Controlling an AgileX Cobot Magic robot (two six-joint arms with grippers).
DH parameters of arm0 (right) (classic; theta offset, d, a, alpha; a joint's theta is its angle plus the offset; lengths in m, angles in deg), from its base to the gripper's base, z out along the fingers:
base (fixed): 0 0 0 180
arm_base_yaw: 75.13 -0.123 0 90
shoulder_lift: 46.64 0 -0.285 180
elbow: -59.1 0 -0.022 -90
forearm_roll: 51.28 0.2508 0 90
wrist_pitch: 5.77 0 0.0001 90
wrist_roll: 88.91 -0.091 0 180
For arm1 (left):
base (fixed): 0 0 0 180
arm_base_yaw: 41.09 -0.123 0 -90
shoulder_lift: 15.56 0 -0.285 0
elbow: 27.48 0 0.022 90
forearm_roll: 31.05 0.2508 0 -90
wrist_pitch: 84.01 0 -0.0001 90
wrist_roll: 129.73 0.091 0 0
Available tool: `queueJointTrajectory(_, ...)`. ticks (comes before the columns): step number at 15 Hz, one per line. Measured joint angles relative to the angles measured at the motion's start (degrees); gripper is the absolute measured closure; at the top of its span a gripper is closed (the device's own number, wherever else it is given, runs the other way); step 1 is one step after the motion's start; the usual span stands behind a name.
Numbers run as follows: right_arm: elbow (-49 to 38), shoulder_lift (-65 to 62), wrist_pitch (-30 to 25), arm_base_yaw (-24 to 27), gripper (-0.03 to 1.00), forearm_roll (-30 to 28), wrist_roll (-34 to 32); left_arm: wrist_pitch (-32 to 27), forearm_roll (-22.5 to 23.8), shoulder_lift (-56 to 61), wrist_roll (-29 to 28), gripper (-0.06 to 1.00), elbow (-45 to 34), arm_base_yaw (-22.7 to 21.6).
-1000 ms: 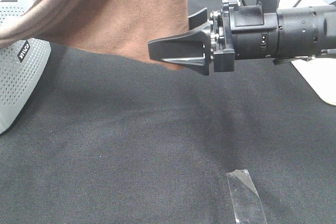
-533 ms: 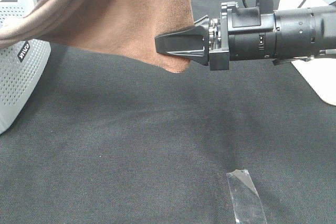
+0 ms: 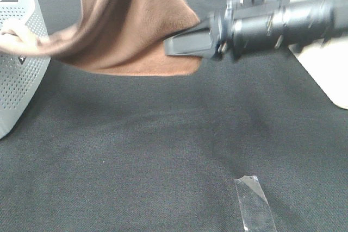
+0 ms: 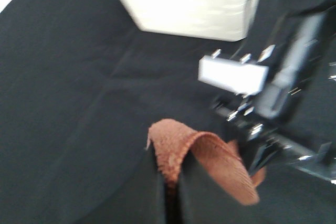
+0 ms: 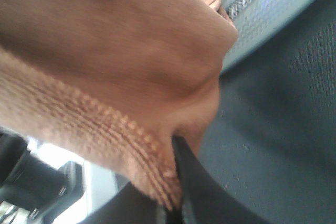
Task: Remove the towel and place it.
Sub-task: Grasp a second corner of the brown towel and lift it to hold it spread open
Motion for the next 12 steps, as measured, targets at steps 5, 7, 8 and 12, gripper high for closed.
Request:
queueJointTrajectory(5, 26.4, -5.7, -5.0, 0.0, 0.97, -44.8, -44.8, 2.1, 12.6, -0.1, -3.7, 0.94, 0.1, 0.0)
queueJointTrajectory(7, 38.2, -5.2, -6.5, 0.0, 0.97, -56.2, -50.9, 7.4, 17.3, -1.1, -3.7, 0.94, 0.1, 0.0)
queueJointTrajectory(8, 44.7, -4.0, -6.6, 0.0, 0.97, -59.8, -52.5, 10.8, 19.4, -2.1, -3.7, 0.94, 0.1, 0.0)
queueJointTrajectory(12, 65.3, 4.1, -6.6, 0.0, 0.97, -66.9, -53.3, 21.0, 29.7, -5.8, -3.7, 0.94, 0.1, 0.0)
